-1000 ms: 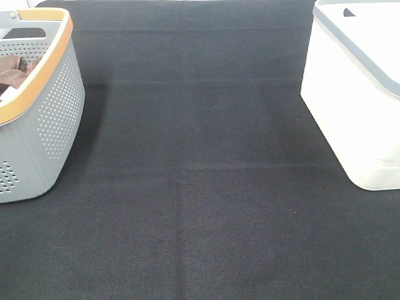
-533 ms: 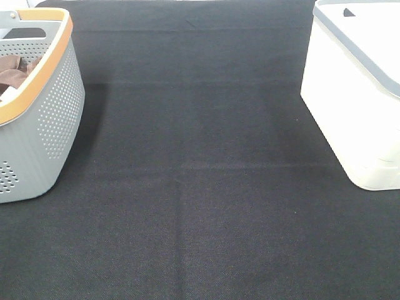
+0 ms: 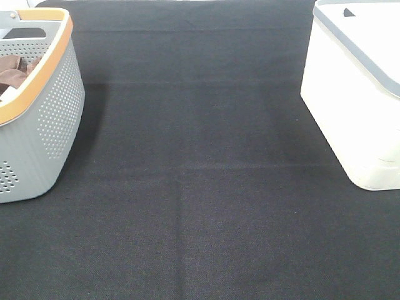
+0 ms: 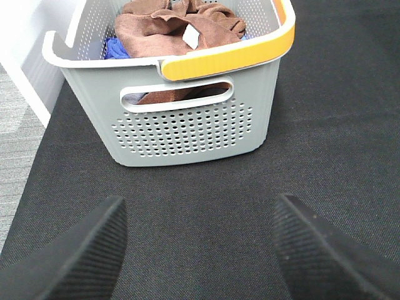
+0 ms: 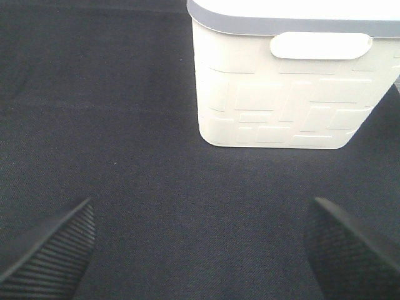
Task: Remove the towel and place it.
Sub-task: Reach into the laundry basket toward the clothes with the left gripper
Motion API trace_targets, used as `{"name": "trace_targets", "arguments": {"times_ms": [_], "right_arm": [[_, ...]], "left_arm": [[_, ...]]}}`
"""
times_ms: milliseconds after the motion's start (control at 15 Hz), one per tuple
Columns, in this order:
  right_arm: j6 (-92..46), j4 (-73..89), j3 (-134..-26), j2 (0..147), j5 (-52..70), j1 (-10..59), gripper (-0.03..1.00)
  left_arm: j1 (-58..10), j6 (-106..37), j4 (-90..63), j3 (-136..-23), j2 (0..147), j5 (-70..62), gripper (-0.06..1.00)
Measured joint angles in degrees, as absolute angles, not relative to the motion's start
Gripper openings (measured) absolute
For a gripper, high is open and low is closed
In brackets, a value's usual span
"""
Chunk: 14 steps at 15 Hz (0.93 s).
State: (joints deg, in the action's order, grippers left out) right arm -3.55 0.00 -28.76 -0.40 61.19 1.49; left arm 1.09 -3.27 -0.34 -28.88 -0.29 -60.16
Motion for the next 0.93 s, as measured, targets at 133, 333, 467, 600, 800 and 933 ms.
{"name": "trace_targets", "arguments": {"times_ms": [133, 333, 467, 600, 800, 933], "right_arm": [[-3.6, 0.0, -28.8, -0.4, 61.2, 1.5, 0.85], [-3.6, 0.0, -28.8, -0.4, 61.2, 1.5, 0.85], [-3.6, 0.0, -28.8, -0.4, 61.2, 1.5, 0.85], [-3.6, 0.0, -28.8, -0.4, 61.2, 1.5, 0.85], [-3.6, 0.0, -28.8, -0.4, 61.2, 1.5, 0.85], [-3.6, 0.0, -28.8, -0.4, 61.2, 1.5, 0.85]], "left_arm": [[1.1, -3.3, -0.3, -28.9, -0.3, -60.2, 0.64], [1.1, -3.3, -0.3, -28.9, -0.3, -60.2, 0.64], [1.1, -3.3, -0.3, -28.9, -0.3, -60.2, 0.64], [1.1, -3.3, -0.3, -28.9, -0.3, -60.2, 0.64], [1.1, -3.3, -0.3, -28.9, -0.3, -60.2, 0.64], [1.1, -3.3, -0.3, -28.9, -0.3, -60.2, 0.64]]}}
